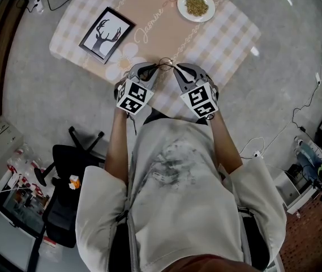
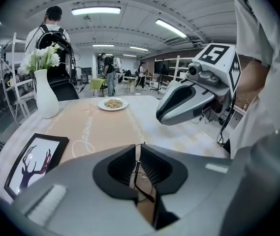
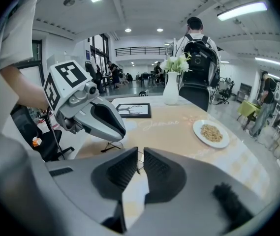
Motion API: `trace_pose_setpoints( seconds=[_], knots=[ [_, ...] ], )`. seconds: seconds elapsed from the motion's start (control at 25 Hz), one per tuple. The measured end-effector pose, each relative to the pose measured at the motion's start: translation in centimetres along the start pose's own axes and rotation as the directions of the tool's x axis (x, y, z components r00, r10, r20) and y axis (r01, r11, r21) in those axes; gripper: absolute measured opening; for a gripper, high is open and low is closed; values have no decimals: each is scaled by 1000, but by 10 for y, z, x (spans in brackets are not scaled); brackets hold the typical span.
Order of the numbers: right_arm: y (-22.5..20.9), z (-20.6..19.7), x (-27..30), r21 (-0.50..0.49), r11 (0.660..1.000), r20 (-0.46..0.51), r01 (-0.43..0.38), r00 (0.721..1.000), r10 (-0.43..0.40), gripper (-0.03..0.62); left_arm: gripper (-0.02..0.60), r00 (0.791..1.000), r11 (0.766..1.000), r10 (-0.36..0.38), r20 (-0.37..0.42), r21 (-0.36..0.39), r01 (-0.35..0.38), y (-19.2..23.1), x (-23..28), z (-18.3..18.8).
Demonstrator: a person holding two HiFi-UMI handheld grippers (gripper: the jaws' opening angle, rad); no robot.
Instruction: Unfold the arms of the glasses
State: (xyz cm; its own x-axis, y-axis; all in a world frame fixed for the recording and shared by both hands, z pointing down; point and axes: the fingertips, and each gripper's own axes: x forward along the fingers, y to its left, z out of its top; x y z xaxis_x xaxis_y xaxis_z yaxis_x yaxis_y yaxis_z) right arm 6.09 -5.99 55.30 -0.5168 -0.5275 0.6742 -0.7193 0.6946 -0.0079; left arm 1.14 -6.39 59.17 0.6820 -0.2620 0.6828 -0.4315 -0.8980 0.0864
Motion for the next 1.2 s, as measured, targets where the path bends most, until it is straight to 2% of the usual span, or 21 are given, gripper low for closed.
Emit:
trace_pose_setpoints(
  seconds=[0.08,1.2],
  knots=[
    [-1,-1,1,1,1000,-3,-1,1000,1,62,44,1000,1000,-5,-11,10,5,0,3,-1],
    [-8,-12,7,-2,1000,-36,-26,999,26,92,57,989,995,-50,-138,77,61,-6,43,-25]
  ],
)
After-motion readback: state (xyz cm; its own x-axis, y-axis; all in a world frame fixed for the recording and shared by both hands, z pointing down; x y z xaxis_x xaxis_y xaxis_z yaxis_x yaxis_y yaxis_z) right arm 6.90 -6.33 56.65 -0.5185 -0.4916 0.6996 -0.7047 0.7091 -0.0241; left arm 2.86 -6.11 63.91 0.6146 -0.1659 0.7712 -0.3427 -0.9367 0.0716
